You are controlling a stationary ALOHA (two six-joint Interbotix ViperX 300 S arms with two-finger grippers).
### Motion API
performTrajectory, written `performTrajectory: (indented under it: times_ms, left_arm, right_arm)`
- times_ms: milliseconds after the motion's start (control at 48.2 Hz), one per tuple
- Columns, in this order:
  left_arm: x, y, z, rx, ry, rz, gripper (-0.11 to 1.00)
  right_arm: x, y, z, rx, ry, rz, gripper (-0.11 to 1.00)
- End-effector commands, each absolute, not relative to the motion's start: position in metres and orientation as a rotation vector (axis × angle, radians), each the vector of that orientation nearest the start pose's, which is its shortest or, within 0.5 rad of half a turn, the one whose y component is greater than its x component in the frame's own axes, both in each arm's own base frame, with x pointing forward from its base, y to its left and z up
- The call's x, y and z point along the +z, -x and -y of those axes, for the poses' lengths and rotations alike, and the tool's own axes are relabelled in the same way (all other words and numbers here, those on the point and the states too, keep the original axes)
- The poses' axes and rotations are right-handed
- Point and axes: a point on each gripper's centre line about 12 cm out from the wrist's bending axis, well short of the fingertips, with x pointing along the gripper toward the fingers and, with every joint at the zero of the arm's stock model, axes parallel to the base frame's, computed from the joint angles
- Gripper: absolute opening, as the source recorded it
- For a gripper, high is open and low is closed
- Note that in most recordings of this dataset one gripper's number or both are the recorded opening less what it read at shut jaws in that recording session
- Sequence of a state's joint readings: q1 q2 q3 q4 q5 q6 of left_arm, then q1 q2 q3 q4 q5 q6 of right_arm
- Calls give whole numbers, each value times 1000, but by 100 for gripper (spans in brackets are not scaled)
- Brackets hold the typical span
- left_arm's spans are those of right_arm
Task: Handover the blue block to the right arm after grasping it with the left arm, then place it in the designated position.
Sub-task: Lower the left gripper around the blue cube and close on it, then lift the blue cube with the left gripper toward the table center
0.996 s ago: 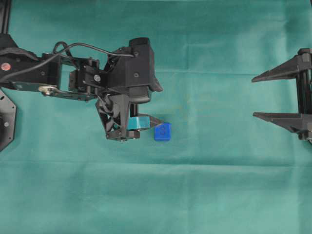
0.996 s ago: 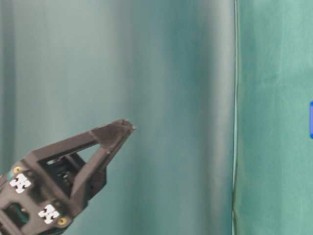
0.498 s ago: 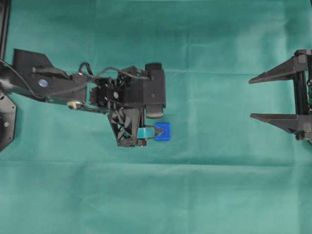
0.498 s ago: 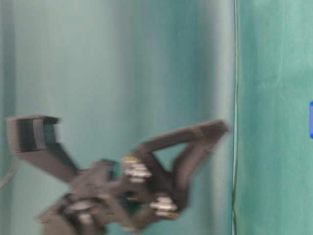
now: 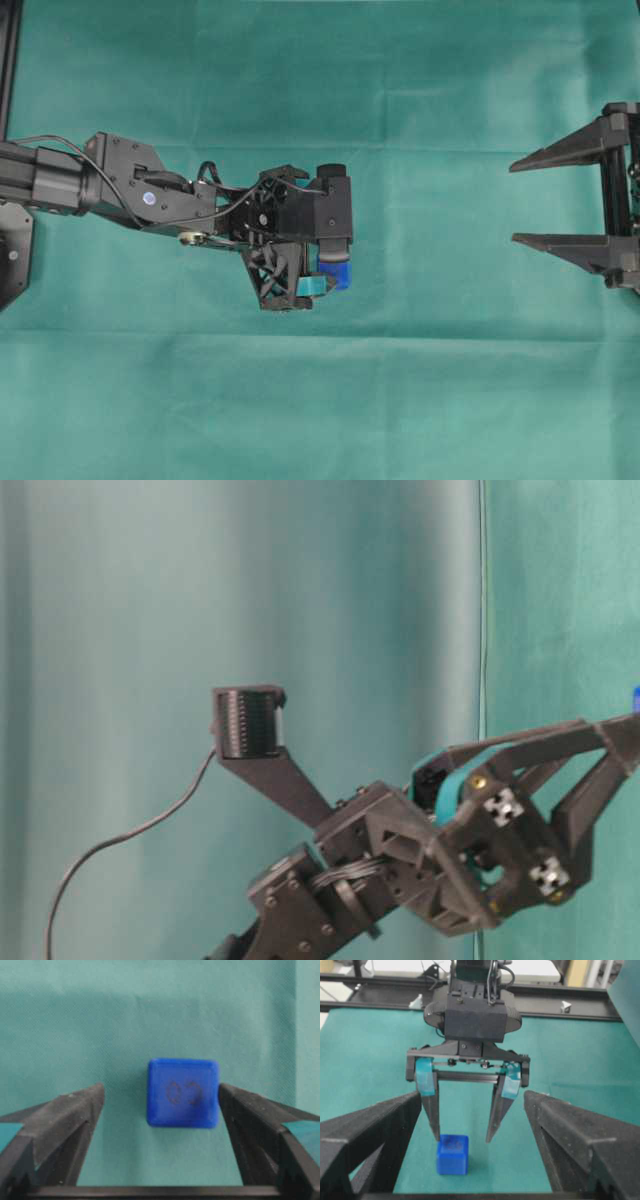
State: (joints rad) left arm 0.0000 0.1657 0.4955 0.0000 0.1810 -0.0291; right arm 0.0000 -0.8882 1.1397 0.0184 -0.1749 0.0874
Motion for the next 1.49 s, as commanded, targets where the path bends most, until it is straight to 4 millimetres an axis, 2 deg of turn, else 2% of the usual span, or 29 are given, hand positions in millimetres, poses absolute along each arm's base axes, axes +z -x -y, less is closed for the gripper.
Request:
performTrajectory:
  times_ms: [0,145,290,830,913,1079,1473]
  left_arm:
    - [142,-429,1,8,23,-815,100]
    - [122,-432,1,9,25,-842,100]
    - [112,-433,1,9,25,-848,100]
    - [109,-434,3,8,28,-850,98]
    - [108,-433,7,-3,18,-856,87]
    - [106,-430,8,-7,14,-864,46]
    - [111,-429,8,-4,19,-864,46]
  right_arm:
    - [290,-216,1,-7,-105,-49,94]
    - [289,-216,1,-7,-104,-52,94]
    - [289,-216,1,-8,-105,-52,94]
    - [289,-217,1,-7,-104,-52,94]
    - [289,-217,1,-7,-104,-52,94]
    - [289,-217,1,-8,-105,-52,94]
    - [286,-218,1,-8,-104,-63,94]
